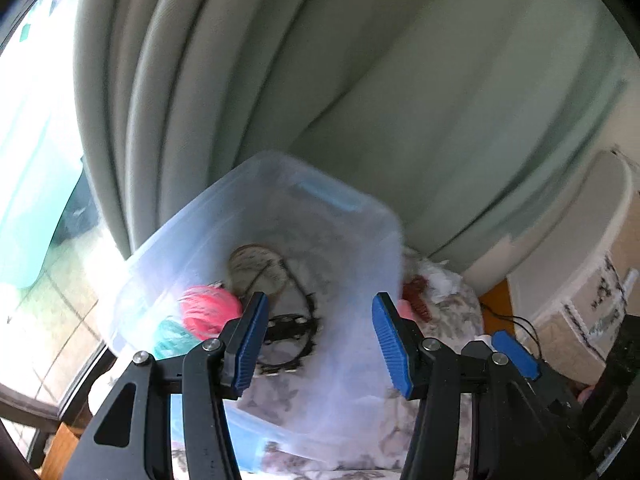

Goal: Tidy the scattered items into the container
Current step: 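Move both open tools back toward the remaining items beside the box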

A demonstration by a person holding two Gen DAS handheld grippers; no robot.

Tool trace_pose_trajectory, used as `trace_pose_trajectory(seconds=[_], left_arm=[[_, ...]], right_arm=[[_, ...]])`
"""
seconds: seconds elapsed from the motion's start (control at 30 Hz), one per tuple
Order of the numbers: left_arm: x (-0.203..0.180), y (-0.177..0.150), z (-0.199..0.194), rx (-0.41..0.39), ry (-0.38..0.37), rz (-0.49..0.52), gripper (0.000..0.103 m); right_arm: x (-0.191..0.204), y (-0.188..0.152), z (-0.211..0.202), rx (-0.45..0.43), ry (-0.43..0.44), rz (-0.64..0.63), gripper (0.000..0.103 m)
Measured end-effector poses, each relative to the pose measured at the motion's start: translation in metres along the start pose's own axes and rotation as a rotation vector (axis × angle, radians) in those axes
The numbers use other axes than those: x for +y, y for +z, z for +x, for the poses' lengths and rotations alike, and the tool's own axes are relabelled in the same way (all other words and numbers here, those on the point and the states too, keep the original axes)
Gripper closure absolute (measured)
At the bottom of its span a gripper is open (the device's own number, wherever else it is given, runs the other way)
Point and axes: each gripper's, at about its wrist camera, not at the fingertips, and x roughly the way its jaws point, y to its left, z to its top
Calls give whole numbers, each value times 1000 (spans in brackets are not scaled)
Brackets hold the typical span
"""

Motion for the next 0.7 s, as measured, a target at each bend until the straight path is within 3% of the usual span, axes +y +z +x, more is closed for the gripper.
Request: trace_pose_trajectory(seconds=[0.2,0.43,0.7], left_arm=[[-39,-10,-14,-89,-57,44,48],[-92,-29,5,-63,-88,160,48],[-130,-63,66,86,-86,303,48]], right_arm=[[-53,-9,-33,-35,-70,137,25],[-123,-34,-64,-78,-145,332,25],[-174,-65,-50,-13,-180,433,22]])
